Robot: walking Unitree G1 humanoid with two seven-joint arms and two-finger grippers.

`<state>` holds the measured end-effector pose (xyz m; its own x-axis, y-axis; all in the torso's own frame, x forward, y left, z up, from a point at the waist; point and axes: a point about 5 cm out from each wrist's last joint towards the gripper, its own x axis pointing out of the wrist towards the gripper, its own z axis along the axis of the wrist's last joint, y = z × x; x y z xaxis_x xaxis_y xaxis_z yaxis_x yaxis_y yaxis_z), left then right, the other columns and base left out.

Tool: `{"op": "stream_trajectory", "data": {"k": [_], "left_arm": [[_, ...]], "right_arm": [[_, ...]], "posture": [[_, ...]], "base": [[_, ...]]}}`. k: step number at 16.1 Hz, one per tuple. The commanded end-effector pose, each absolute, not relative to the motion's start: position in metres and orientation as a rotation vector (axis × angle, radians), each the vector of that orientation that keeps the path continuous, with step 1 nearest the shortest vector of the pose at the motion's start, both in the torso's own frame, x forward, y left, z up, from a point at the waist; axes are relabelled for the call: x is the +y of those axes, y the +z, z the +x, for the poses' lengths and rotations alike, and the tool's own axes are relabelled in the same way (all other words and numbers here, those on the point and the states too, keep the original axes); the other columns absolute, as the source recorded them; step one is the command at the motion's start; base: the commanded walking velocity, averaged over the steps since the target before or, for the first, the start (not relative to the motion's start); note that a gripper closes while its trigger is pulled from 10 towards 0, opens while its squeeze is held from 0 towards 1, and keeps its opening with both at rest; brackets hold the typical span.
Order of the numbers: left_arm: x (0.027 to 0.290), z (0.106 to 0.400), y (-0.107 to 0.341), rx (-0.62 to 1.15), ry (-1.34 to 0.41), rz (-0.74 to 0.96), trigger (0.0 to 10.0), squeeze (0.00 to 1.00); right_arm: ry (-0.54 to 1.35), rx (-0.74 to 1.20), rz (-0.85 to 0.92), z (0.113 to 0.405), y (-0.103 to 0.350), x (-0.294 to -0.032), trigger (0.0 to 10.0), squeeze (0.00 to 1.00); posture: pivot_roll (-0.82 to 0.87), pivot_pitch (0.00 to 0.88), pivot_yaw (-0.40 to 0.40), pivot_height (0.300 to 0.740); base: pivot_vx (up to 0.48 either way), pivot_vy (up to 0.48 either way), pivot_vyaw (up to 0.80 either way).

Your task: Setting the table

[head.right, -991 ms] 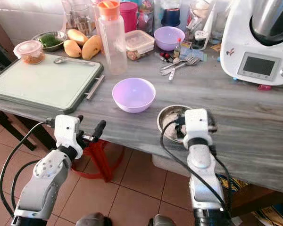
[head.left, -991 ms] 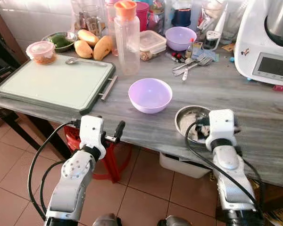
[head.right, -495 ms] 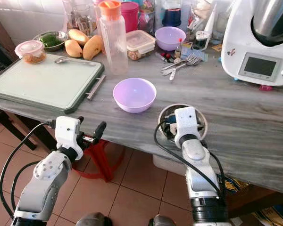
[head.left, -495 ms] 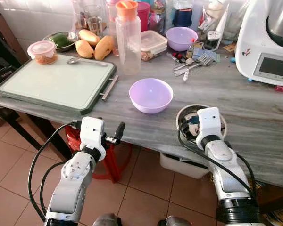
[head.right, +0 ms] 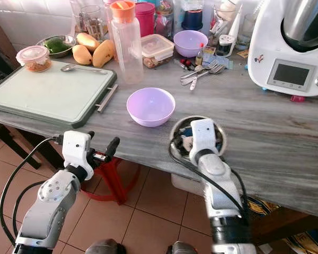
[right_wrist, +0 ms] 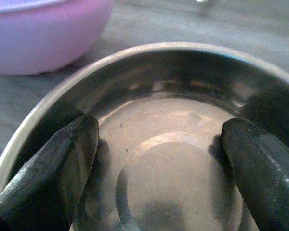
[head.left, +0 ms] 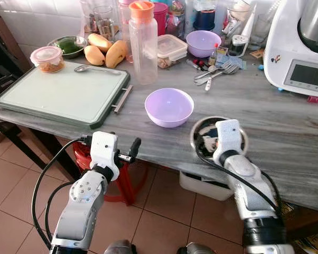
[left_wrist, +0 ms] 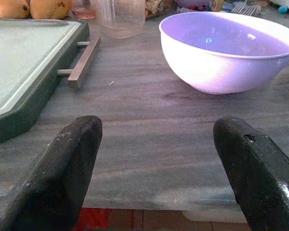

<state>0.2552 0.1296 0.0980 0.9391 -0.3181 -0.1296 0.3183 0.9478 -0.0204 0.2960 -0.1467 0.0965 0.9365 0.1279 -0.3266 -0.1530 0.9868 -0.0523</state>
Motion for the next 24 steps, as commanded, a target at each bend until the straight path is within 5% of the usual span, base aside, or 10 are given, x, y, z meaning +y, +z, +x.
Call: {"op": "stream_trajectory", "data": {"k": [1, 24], "left_arm": [[0.131, 0.254, 0.099, 0.134, -0.326, 0.013, 10.0, 0.0], [0.132, 0.253, 0.1, 0.139, -0.321, 0.016, 10.0, 0.0]], "right_arm": [[0.157, 0.353, -0.038, 0.298, 0.095, -0.144, 10.0, 0.0], [0.104, 0.319, -0.012, 0.333, 0.101, -0.146, 10.0, 0.0]], "posture": [[0.05, 0.0, 0.025, 0.74], [0.07, 0.012, 0.03, 0.74]], "base": [[0.0, 0.0, 0.0], [0.0, 0.0, 0.0]]}}
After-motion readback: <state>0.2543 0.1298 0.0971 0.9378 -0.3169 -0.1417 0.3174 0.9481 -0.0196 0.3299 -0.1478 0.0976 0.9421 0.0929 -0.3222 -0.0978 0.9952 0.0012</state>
